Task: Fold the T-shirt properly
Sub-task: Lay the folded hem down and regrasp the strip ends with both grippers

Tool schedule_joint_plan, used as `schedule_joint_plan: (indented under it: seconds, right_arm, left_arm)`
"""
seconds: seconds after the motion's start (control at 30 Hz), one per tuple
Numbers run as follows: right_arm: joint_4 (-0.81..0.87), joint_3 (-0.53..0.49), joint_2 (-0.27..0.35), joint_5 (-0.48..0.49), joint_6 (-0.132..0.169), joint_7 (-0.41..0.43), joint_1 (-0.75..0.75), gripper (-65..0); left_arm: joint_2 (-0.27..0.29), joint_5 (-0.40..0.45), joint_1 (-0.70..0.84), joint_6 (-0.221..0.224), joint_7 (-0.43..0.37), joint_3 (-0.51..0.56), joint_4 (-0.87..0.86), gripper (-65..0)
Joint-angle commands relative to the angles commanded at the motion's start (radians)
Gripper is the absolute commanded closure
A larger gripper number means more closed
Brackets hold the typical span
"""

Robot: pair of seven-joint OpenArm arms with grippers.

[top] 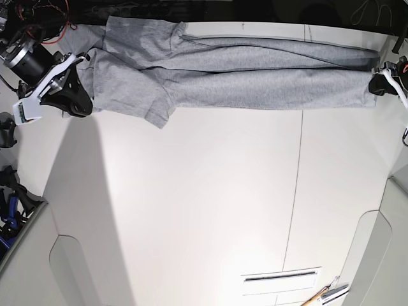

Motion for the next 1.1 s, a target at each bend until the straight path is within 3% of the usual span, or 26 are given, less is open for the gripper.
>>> schedule_joint_plan:
  seconds: [0.03,0.1,0.2,0.3,0.37,0.47,0.57,0.7,0.83,0.93,1.0,1.1]
  right_arm:
    - [-0.011,-0.018,0.000,-0.004,0.013,0.005,-0.005,0.0]
    - [-0.073,-0.075,0.000,-0.036,0.013,0.023,-0.005,0.0]
    - [-0.254,-0.186,0.001,-0.177,0.013,0.139,-0.004,0.0]
    - [-0.439,-0.260,0.016,-0.262,0.012,0.237,0.001,0.0]
    - [-0.513,-0.279,0.024,-0.262,0.013,0.261,0.007,0.0]
    - [-0.556,-0.279,0.023,-0.271,0.012,0.260,0.029,0.0]
    - [-0.557,-0.279,0.024,-0.299,0.012,0.261,0.045,0.0]
    - [-0.557,-0.279,0.037,-0.307,0.012,0.261,0.051,0.0]
    - [-0.557,-0.279,0.051,-0.307,0.012,0.261,0.051,0.0]
    - [-0.557,-0.279,0.051,-0.307,0.012,0.261,0.051,0.0]
    - [-0.557,-0.279,0.051,-0.306,0.012,0.261,0.051,0.0]
    - [-0.557,-0.279,0.051,-0.307,0.012,0.261,0.051,0.0]
  left_arm:
    - [0.001,0.010,0.003,0.000,0.005,0.000,-0.001,0.0]
    - [0.001,0.024,0.006,0.000,0.003,0.000,-0.002,-8.8]
    - [0.003,0.027,0.009,0.000,0.002,0.000,-0.002,-22.7]
    - [0.035,0.030,0.013,0.000,0.002,0.000,-0.002,-30.0]
    - [0.073,0.064,0.013,0.000,-0.014,0.000,-0.003,-30.6]
    - [0.124,0.200,0.013,0.000,-0.084,0.000,-0.003,-31.9]
    - [0.130,0.259,0.013,0.019,-0.130,-0.005,-0.003,-31.9]
    - [0.130,0.258,0.013,0.026,-0.148,-0.041,-0.003,-32.3]
    - [0.130,0.258,0.013,0.085,-0.159,-0.116,-0.003,-42.2]
    - [0.140,0.258,0.013,0.087,-0.179,-0.157,-0.003,-42.1]
    - [0.161,0.256,0.013,0.118,-0.187,-0.157,-0.014,-42.1]
    - [0.197,0.223,0.013,0.113,-0.209,-0.157,-0.058,-42.1]
